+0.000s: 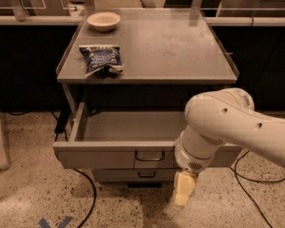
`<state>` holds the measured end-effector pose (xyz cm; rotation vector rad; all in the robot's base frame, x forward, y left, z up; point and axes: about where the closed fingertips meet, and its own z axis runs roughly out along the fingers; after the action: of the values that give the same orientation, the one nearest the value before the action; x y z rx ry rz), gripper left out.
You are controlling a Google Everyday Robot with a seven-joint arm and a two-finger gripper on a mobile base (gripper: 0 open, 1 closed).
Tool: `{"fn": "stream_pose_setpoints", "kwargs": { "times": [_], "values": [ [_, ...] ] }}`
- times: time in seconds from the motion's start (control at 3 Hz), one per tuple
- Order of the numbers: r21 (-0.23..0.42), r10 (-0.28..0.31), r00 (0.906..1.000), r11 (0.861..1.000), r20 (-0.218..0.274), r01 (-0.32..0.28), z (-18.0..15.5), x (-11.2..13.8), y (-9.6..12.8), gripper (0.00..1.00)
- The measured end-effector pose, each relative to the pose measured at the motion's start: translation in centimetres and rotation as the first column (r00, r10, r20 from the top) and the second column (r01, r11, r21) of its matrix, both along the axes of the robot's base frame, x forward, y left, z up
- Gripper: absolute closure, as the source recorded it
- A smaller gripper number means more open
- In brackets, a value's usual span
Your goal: Open top drawer
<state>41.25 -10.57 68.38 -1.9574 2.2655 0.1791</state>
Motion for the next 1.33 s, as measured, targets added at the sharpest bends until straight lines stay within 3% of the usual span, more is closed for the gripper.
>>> {"fn": "stream_pose_setpoints", "kwargs": {
  "times": [0.33,1.0,1.33],
  "values": [
    [0.000,0.000,1.0000,1.000,0.000,0.000,0.0,0.0,0.0,0.00],
    [-0.034,0.025,0.9996,0.999,0.010,-0.025,-0.9,2.4,-0.3,0.00],
    [-0.036,0.021,0.9962,0.999,-0.085,-0.024,-2.6,1.1,-0.4,0.00]
  ]
}}
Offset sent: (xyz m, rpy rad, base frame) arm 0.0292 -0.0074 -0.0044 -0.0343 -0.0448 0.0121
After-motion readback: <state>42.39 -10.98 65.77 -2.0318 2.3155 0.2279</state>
